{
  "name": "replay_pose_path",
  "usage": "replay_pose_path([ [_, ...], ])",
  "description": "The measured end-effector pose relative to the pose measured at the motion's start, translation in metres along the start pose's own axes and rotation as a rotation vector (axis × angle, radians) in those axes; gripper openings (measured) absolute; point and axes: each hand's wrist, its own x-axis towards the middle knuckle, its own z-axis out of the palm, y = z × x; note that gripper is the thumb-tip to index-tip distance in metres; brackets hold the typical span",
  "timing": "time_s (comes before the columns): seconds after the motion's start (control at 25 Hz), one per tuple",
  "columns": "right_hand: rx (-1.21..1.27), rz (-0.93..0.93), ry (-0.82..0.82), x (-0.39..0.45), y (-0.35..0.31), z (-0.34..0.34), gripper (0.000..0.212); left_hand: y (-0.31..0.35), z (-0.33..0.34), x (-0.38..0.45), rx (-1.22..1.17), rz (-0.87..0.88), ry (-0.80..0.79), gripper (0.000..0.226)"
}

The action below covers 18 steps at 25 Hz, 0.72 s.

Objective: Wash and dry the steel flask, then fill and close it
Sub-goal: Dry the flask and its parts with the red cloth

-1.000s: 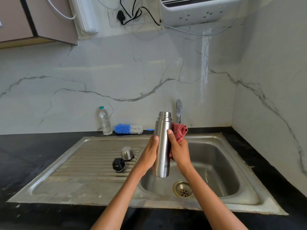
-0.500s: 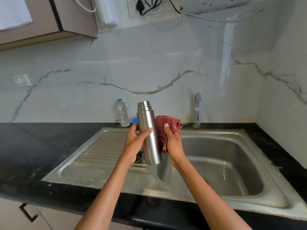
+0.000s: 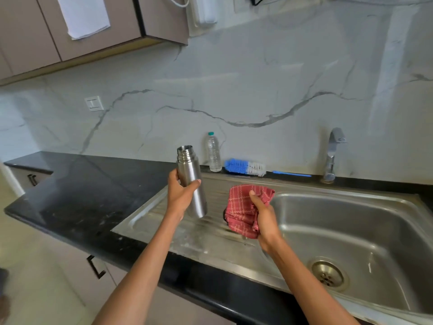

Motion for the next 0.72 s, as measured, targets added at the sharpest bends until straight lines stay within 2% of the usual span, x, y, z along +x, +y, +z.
replay_pose_path([
  [0.24,-0.047,-0.026,0.015,-0.004,0.002,-0.01,0.03,-0.027,0.01,0.003,0.026,-0.056,-0.031,0.066],
  [0.72,-0.043,-0.002,0.05,-0.008,0.0,-0.016,0.032,-0.041,0.012,0.009,0.117,-0.054,-0.09,0.078],
])
